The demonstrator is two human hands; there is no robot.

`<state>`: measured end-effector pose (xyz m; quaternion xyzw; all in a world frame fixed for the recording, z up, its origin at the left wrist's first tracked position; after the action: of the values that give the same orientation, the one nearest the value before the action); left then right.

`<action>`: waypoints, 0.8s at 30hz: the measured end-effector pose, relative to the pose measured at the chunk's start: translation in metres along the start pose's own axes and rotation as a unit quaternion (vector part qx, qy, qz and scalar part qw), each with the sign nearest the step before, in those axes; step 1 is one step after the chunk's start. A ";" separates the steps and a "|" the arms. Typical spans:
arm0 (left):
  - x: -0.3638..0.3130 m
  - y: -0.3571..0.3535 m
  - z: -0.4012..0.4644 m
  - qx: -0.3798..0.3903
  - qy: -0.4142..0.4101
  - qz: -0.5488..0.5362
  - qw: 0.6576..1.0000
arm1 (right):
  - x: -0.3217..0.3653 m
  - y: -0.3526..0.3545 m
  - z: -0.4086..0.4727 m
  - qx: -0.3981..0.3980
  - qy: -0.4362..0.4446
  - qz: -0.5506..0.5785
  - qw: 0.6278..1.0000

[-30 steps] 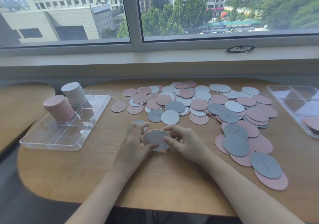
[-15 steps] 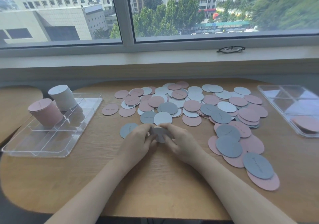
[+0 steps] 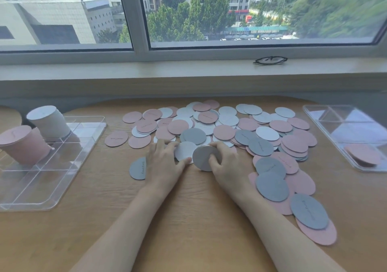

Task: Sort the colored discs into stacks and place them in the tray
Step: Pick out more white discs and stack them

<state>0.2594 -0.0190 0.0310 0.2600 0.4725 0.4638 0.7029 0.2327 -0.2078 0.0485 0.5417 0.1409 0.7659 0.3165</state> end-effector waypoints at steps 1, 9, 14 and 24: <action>-0.001 0.003 -0.001 -0.005 -0.006 -0.039 0.999 | 0.000 -0.003 0.001 0.004 0.003 0.004 1.000; -0.017 0.018 -0.008 0.033 -0.028 -0.337 0.941 | 0.004 -0.010 -0.001 0.036 0.022 0.037 0.998; -0.002 0.019 0.000 -0.009 -0.025 -0.264 0.964 | 0.008 -0.006 -0.003 0.030 0.030 0.042 0.998; 0.039 0.013 0.017 -0.010 0.023 0.058 0.998 | 0.007 -0.003 -0.002 0.031 0.019 0.027 0.999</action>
<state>0.2737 0.0227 0.0325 0.2694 0.4684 0.5142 0.6661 0.2305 -0.2008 0.0517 0.5401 0.1555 0.7798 0.2759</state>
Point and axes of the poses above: each hand's wrist, its own z-axis towards the middle knuckle, its own y-axis out of the back of the hand, x = y × z, the point moved 10 cm from there along z, towards the middle knuckle, and after that the axes turned 6 degrees about -x, right-handed, at the moved point
